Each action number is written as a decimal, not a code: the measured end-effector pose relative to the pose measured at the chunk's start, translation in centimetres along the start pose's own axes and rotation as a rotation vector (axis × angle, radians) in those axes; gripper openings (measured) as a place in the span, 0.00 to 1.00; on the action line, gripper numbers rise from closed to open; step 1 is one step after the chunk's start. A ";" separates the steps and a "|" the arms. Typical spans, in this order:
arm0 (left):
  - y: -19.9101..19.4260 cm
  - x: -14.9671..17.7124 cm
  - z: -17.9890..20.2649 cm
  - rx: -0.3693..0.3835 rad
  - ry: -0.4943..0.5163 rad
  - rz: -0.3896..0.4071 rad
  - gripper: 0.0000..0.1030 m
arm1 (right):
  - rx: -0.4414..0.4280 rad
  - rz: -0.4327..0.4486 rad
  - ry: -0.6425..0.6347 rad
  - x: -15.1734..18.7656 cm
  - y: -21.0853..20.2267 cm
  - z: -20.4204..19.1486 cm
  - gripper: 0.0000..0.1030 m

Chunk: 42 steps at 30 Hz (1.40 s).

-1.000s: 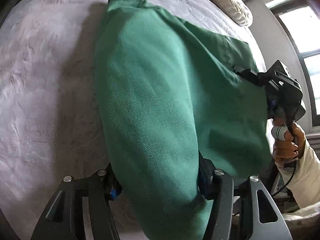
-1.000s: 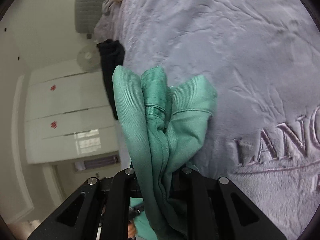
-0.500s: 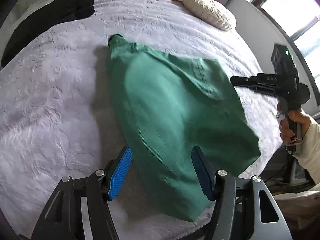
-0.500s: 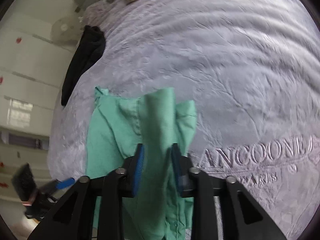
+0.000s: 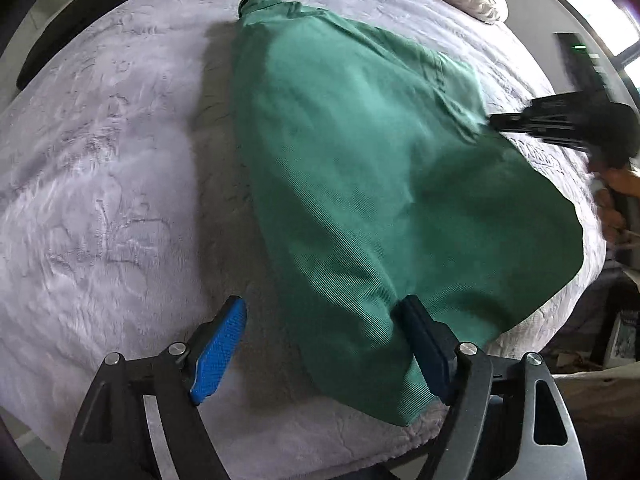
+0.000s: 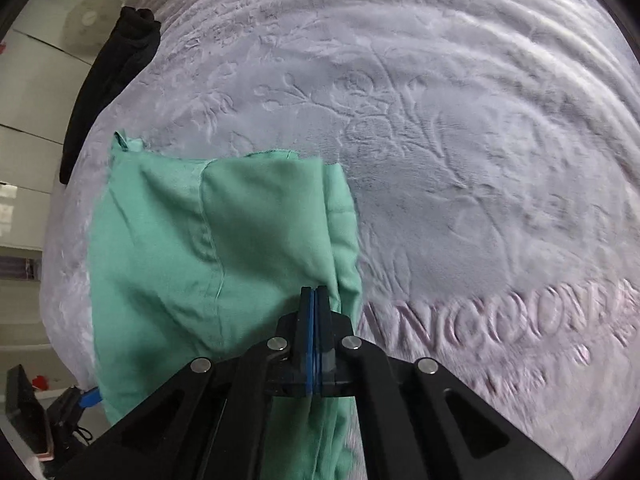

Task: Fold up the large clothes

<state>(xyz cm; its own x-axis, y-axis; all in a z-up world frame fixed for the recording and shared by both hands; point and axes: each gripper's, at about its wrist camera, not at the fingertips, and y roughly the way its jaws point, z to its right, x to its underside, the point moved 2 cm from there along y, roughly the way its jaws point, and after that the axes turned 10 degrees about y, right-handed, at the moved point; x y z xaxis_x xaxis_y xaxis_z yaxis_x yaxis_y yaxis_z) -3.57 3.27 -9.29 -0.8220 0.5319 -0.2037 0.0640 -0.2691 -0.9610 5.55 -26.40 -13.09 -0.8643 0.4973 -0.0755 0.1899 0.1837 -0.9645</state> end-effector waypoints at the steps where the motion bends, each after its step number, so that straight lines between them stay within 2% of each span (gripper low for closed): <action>1: -0.1 0.0 0.0 -0.006 0.003 -0.003 0.78 | -0.011 0.003 -0.004 0.6 -1.0 -0.2 0.01; 5: -0.2 0.2 -0.2 -0.024 0.003 -0.010 0.78 | -0.068 -0.011 -0.049 4.5 -4.8 -1.7 0.03; 9: 0.7 -0.1 0.6 -0.033 -0.007 -0.011 0.78 | -0.124 -0.039 -0.077 8.0 -6.0 -2.8 0.03; 11: 0.7 -0.1 0.7 -0.035 -0.010 -0.012 0.78 | -0.102 -0.068 -0.080 9.6 -5.3 -2.8 0.03; 13: 0.7 0.0 0.7 -0.036 -0.011 -0.013 0.78 | -0.042 -0.102 -0.055 10.7 -3.8 -1.5 0.03; 17: 0.8 -0.2 1.4 -0.048 0.002 -0.014 0.78 | -0.041 -0.141 0.026 11.6 -1.8 0.8 0.02; 23: 0.4 -0.6 2.3 -0.065 0.018 -0.024 0.78 | -0.036 -0.166 0.049 12.5 -0.7 1.5 0.00; 26: -0.4 -0.9 2.4 -0.092 0.023 -0.028 0.78 | -0.042 -0.168 0.052 12.6 -2.1 1.1 0.01; 31: -2.1 -1.9 2.4 -0.146 0.002 -0.018 0.78 | -0.039 -0.095 0.034 11.8 -5.9 0.0 0.03; 34: -2.8 -2.4 2.0 -0.163 -0.029 -0.011 0.78 | -0.010 -0.071 0.039 11.0 -6.9 -0.5 0.03; 35: -3.1 -2.6 1.9 -0.171 -0.037 -0.005 0.85 | 0.002 -0.067 0.038 10.8 -7.1 -0.8 0.04; 36: -3.2 -2.8 1.8 -0.183 -0.046 -0.004 1.00 | 0.011 -0.063 0.034 10.5 -7.1 -1.1 0.04; 37: -3.6 -3.0 1.6 -0.198 -0.057 0.002 1.00 | 0.023 -0.059 0.031 10.4 -7.1 -1.4 0.09; 39: -4.0 -3.3 1.2 -0.208 -0.066 0.004 1.00 | 0.051 -0.048 0.028 10.3 -6.9 -2.2 0.43; 40: -4.2 -3.5 1.2 -0.211 -0.073 0.003 1.00 | 0.059 -0.034 0.025 10.2 -7.0 -2.4 0.69; 41: -4.3 -3.5 1.2 -0.215 -0.080 0.005 1.00 | 0.061 -0.022 0.018 10.1 -7.2 -2.7 0.74; 42: -4.5 -3.6 1.1 -0.219 -0.085 0.006 1.00 | 0.063 -0.019 0.012 10.0 -7.2 -3.1 0.74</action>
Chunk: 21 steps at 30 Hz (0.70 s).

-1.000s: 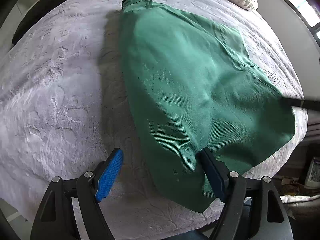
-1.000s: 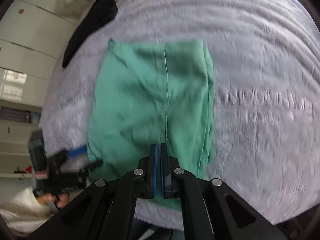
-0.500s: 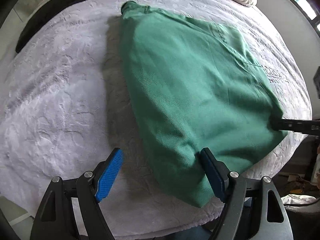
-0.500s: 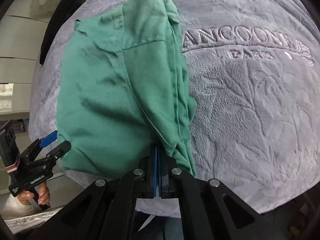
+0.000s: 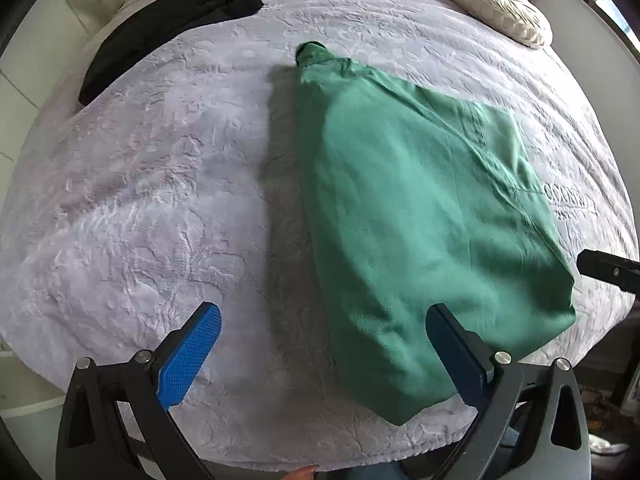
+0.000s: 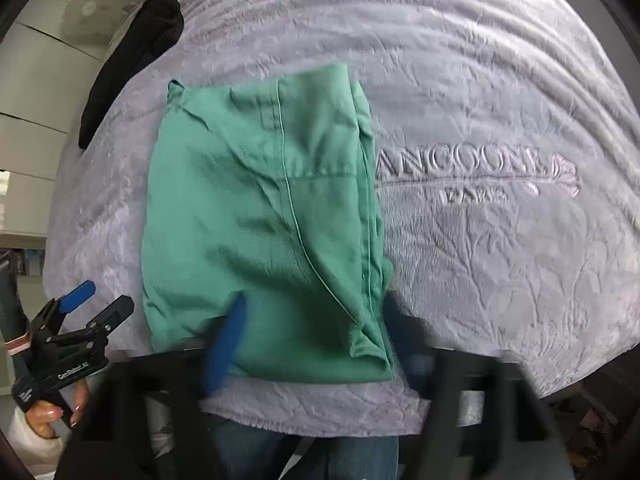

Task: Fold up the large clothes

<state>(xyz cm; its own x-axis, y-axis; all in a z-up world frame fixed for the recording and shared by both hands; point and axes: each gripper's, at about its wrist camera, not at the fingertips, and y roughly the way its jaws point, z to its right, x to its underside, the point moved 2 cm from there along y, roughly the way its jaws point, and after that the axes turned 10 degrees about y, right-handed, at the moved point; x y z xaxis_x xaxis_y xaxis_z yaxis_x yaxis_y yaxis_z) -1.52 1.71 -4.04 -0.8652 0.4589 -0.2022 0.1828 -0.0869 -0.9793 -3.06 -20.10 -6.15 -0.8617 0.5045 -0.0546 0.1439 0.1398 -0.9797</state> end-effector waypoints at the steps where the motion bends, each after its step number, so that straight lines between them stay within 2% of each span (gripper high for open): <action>1: -0.2 -0.1 -0.1 -0.005 -0.006 0.002 1.00 | 0.006 0.004 -0.002 0.0 -0.1 -0.2 0.74; 3: -0.4 -0.1 0.0 -0.009 -0.012 0.005 1.00 | 0.014 0.015 -0.005 -0.2 -0.4 -0.3 0.75; 5: -0.6 -0.1 0.0 -0.012 -0.014 0.009 1.00 | 0.040 0.038 -0.013 -0.2 -0.7 -0.5 0.85; 7: -0.7 -0.1 0.1 -0.017 -0.014 0.011 1.00 | 0.064 0.055 -0.021 -0.3 -0.8 -0.8 1.00; 10: -0.8 0.0 0.1 -0.021 -0.019 0.008 1.00 | 0.091 0.056 -0.027 -0.3 -0.7 -0.8 1.00; 21: -1.2 -0.2 -0.1 -0.046 -0.034 0.010 1.00 | 0.093 0.063 -0.019 -0.4 -1.0 -0.9 1.00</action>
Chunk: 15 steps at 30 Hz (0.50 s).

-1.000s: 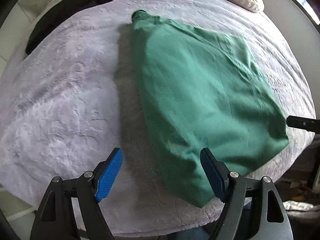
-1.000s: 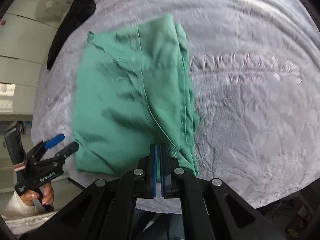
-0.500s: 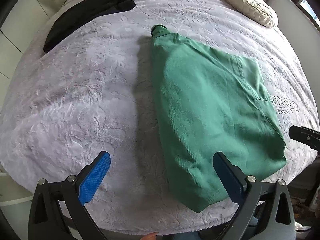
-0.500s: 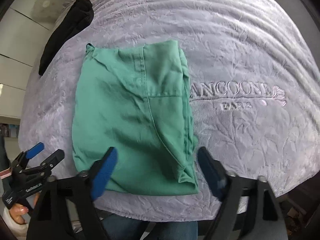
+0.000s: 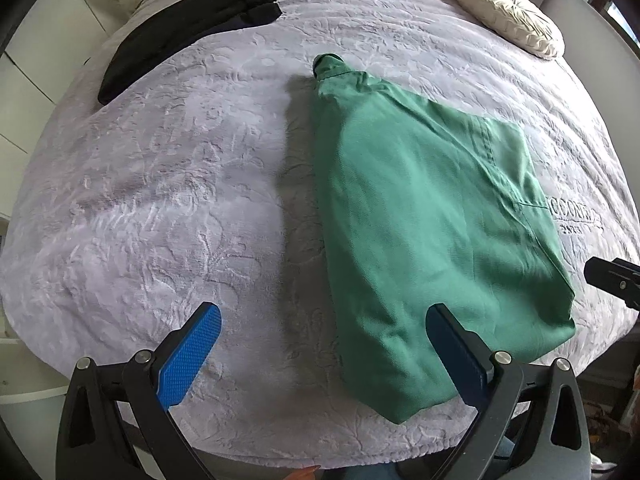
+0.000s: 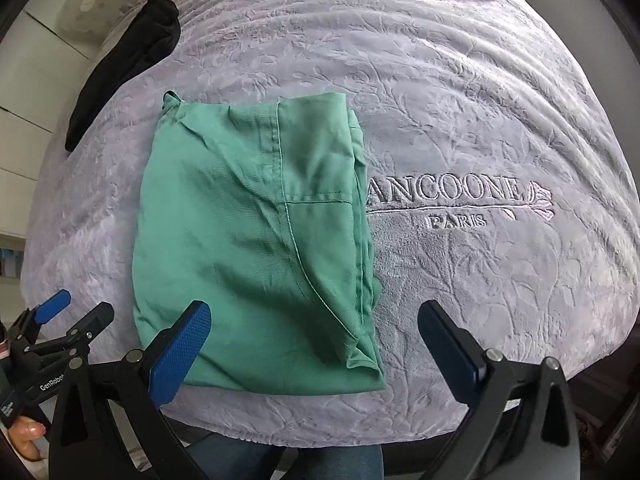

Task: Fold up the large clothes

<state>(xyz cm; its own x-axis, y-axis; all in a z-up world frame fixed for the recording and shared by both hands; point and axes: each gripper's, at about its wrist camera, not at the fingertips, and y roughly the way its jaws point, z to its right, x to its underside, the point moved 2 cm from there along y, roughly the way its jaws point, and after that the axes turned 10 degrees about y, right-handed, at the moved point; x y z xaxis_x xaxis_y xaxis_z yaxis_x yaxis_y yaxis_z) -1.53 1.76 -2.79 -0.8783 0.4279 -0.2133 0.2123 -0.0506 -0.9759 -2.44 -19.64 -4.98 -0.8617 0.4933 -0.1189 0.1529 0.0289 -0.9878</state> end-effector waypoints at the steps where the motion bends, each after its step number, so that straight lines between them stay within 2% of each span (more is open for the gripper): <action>1: 0.0 0.0 0.0 -0.002 -0.002 0.000 1.00 | 0.000 0.000 0.000 0.0 0.0 0.0 1.00; 15: -0.1 -0.1 -0.4 -0.007 -0.024 -0.006 1.00 | 0.004 -0.004 -0.009 -0.1 0.1 -0.3 1.00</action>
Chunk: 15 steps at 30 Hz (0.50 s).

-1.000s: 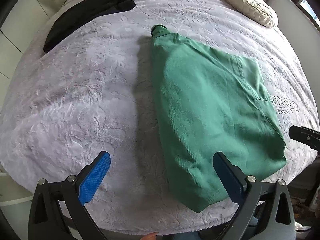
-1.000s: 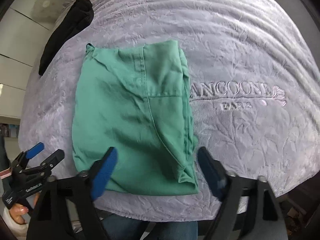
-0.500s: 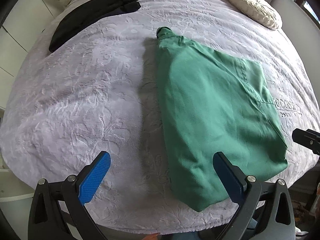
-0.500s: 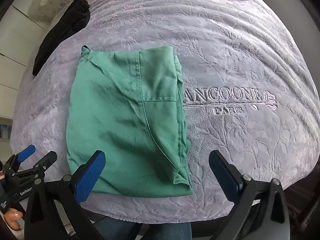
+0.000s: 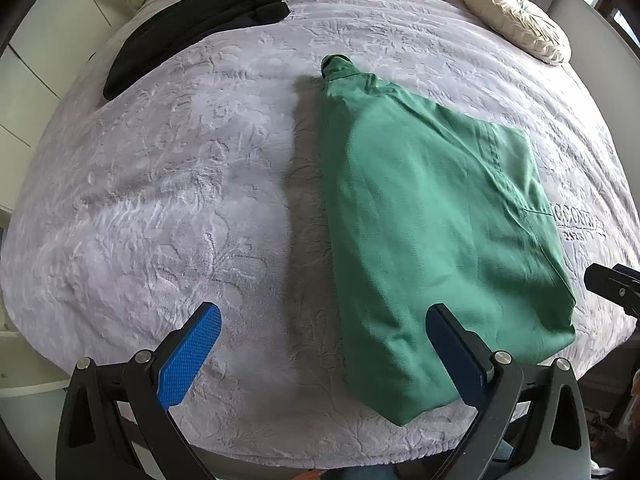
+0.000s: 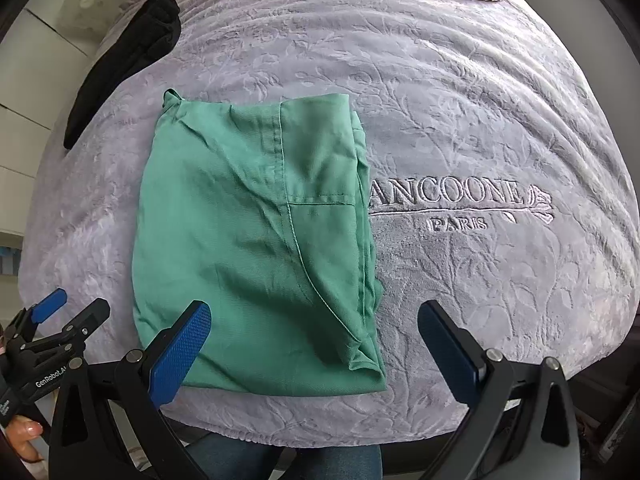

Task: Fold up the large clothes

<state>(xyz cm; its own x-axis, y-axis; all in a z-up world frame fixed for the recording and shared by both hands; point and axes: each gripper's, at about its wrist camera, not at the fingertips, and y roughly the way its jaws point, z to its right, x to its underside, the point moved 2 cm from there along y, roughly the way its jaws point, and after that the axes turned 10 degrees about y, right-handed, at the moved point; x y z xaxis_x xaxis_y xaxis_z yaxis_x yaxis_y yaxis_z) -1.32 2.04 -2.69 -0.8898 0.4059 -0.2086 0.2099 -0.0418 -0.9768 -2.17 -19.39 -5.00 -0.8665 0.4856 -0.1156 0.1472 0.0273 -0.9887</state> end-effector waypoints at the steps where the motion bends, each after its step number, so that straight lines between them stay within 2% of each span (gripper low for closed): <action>1: 0.0 0.0 0.0 0.001 0.001 0.000 1.00 | -0.001 0.000 0.001 0.1 0.0 -0.1 1.00; 15: 0.1 0.1 0.1 -0.007 -0.006 -0.009 1.00 | 0.010 0.000 -0.004 0.1 0.0 -0.2 1.00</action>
<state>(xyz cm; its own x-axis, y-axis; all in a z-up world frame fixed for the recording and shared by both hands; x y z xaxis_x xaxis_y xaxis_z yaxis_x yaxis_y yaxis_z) -1.40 1.93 -2.81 -0.8939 0.4010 -0.2003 0.2051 -0.0314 -0.9782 -2.17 -19.16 -4.96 -0.8683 0.4823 -0.1159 0.1422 0.0182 -0.9897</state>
